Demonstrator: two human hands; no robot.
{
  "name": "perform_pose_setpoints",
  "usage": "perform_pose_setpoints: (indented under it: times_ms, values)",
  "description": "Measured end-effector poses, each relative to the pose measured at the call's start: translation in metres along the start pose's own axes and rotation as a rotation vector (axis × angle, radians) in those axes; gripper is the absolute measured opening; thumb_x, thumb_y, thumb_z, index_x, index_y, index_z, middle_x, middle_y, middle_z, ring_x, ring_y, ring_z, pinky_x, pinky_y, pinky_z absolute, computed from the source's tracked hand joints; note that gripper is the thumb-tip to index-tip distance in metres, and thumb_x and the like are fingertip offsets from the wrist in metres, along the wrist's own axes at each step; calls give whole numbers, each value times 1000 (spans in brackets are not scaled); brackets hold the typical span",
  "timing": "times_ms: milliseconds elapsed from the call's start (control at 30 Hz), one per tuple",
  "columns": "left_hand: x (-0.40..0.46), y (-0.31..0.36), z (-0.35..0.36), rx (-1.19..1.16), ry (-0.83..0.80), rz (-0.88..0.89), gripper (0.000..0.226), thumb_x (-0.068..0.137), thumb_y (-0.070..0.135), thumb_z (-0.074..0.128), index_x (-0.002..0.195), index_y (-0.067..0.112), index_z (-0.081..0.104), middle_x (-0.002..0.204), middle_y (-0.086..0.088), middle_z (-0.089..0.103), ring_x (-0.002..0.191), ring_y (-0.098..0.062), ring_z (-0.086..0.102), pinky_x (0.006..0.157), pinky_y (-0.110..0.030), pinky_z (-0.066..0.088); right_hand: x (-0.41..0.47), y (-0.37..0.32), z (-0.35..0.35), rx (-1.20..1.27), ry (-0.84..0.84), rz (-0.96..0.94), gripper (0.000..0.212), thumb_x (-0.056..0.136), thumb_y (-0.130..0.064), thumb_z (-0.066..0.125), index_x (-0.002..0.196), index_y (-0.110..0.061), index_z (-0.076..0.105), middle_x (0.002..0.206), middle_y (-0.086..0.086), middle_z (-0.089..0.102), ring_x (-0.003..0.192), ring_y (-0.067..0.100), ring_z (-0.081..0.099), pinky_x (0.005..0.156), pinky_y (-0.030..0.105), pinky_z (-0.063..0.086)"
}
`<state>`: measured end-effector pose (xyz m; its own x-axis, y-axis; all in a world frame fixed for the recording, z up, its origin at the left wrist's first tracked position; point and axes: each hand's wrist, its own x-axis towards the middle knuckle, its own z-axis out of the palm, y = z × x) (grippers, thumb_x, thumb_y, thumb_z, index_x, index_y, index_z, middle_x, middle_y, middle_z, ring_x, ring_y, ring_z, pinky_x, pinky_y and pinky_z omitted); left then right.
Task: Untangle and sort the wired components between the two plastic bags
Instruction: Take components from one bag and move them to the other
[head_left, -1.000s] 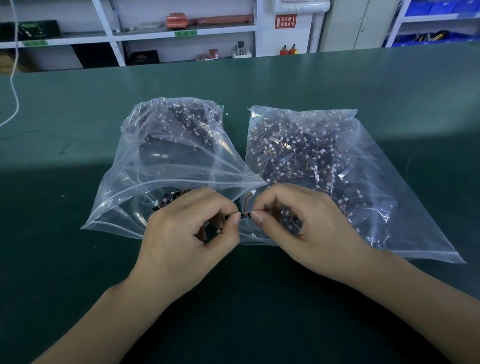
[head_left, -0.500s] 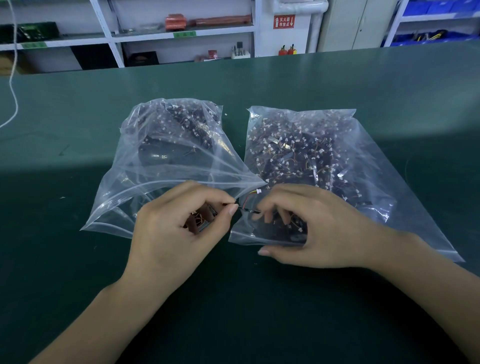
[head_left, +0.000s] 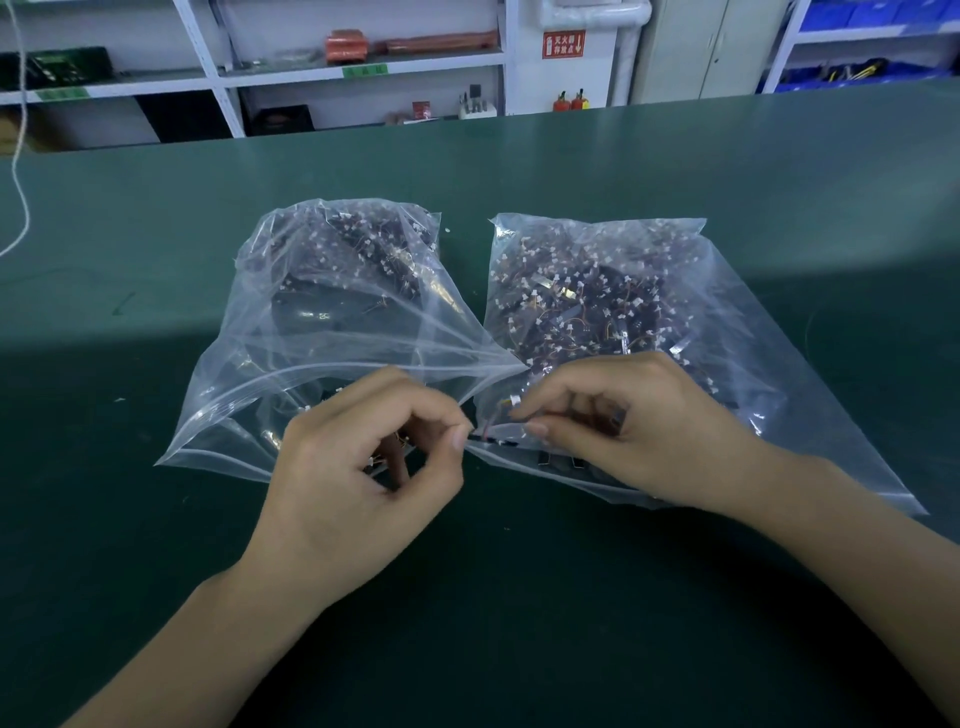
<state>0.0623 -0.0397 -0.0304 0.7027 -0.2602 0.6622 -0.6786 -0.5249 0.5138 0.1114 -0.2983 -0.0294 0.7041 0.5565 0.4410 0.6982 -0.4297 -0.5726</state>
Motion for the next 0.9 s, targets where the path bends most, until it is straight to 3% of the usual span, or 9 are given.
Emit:
perform_pose_setpoints:
  times_ms: [67,200,300,433,567,633,700,800,900]
  values:
    - [-1,-1,2,20,-38,32,7,90,7,75,86,13,75,83,4,65,74,-20,65,58,-30,49,-1,0,0,43,-8,40,14,96,-12,77,109,-18,77,79,-10,72,63,11,64,63,13,46]
    - [-2,-4,8,120,-74,73,5,92,15,78,91,18,81,85,9,63,73,-12,62,60,-30,50,-1,-2,1,129,-18,88,16,99,-11,74,112,-20,75,82,-8,73,65,22,69,66,44,58]
    - [-1,-8,11,222,-61,118,5,93,17,79,91,19,83,83,10,62,71,-8,58,57,-31,50,-2,-3,3,163,-7,96,13,100,-14,73,111,-22,74,83,-8,74,67,26,70,66,51,57]
    - [2,-7,13,401,-65,179,10,94,19,78,88,24,83,77,8,58,69,-8,55,53,-34,50,-1,-4,3,167,24,93,11,101,-16,73,108,-24,75,80,-9,72,63,22,65,62,43,55]
    - [4,-2,15,613,-174,216,16,98,30,70,85,31,81,65,6,51,60,-17,57,43,-34,46,0,-7,5,138,46,68,7,100,-17,73,105,-21,77,82,-9,73,69,21,68,64,39,56]
    - [2,1,18,680,-243,200,27,101,40,58,86,33,80,61,6,53,56,-20,61,41,-33,47,0,-9,6,123,49,58,8,99,-15,75,104,-19,79,82,-9,74,69,19,69,62,27,54]
    - [0,3,20,685,-278,174,34,102,43,49,91,34,80,64,9,63,59,-21,68,42,-34,50,1,-11,6,93,58,42,8,98,-13,75,103,-18,79,80,-11,73,67,15,66,62,14,46]
    - [0,6,19,561,-216,174,22,104,39,60,98,35,81,71,12,68,63,-16,69,46,-33,51,1,-14,5,11,63,-5,9,97,-10,76,102,-18,79,81,-13,72,68,13,66,63,13,44]
    - [2,2,12,449,-104,96,26,101,37,64,78,28,69,64,12,57,57,-11,58,47,-29,46,0,-13,4,-59,38,-18,11,98,-12,76,104,-21,78,78,-14,67,66,14,63,62,17,44]
